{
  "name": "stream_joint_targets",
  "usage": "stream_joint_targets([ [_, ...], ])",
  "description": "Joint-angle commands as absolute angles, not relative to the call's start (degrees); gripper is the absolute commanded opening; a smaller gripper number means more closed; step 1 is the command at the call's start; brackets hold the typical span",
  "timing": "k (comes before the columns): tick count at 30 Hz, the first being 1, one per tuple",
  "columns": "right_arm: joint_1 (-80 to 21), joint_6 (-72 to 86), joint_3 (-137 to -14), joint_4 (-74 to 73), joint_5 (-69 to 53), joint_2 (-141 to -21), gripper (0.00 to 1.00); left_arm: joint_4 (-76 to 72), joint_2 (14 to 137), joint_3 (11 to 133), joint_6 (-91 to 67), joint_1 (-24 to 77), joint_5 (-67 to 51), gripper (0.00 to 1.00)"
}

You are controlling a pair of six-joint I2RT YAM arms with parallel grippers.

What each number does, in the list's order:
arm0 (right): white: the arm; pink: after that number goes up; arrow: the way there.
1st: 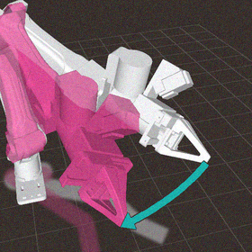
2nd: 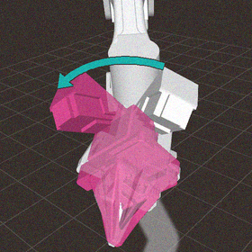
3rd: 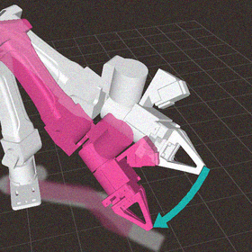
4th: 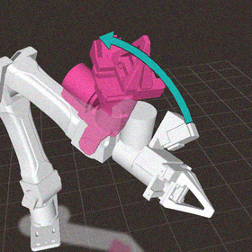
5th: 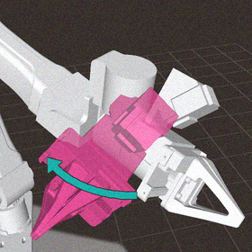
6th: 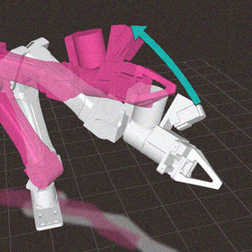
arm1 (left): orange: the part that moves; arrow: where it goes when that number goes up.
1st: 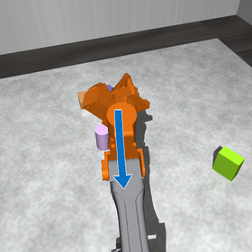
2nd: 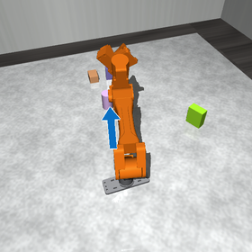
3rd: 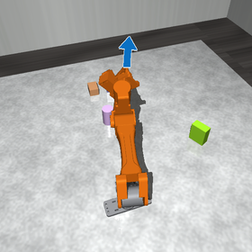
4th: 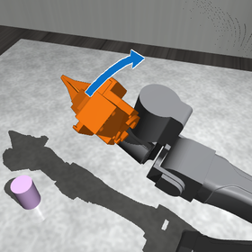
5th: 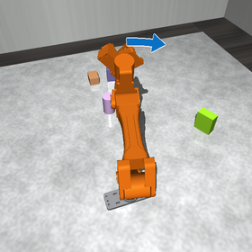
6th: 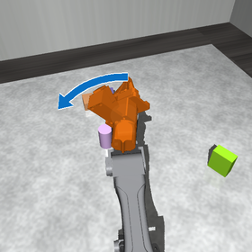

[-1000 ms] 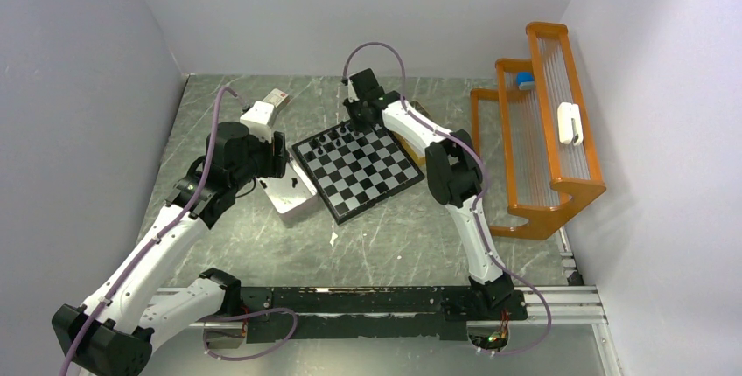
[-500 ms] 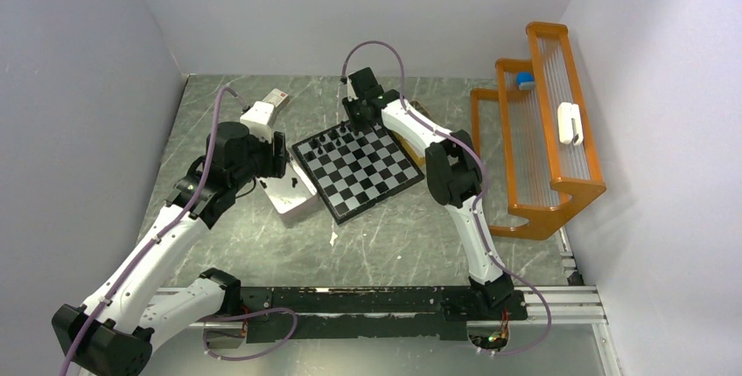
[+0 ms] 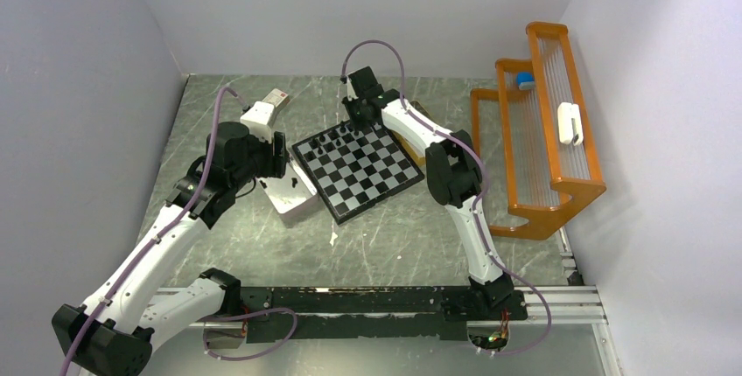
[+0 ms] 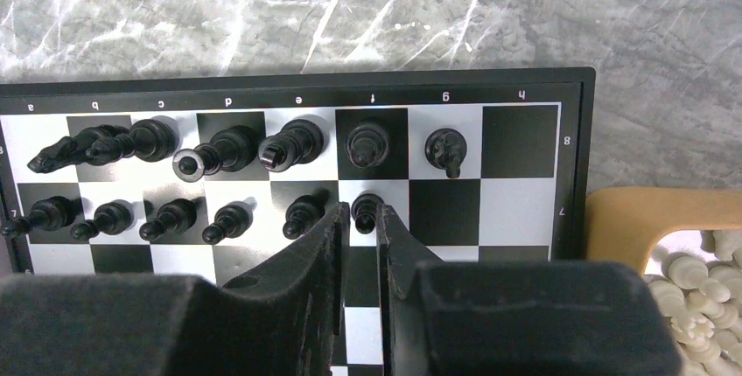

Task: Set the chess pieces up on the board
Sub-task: Place the chess piece on the chessboard, then pick up the chess piece from the storage box.

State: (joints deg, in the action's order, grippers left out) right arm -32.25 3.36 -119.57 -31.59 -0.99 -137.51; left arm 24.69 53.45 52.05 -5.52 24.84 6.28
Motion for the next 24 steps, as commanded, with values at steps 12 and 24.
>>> stream_joint_targets([
  [12, -32.3, 2.2, -122.3, -35.8, 3.3, -129.4, 0.51, 21.9, 54.8, 51.8, -8.7, 24.7, 6.3, 0.66],
  [24, -32.4, 8.9, -80.6, -18.4, -6.5, -93.7, 1.0, 26.2, 69.6, 55.9, -14.1, 22.3, 4.2, 0.59],
])
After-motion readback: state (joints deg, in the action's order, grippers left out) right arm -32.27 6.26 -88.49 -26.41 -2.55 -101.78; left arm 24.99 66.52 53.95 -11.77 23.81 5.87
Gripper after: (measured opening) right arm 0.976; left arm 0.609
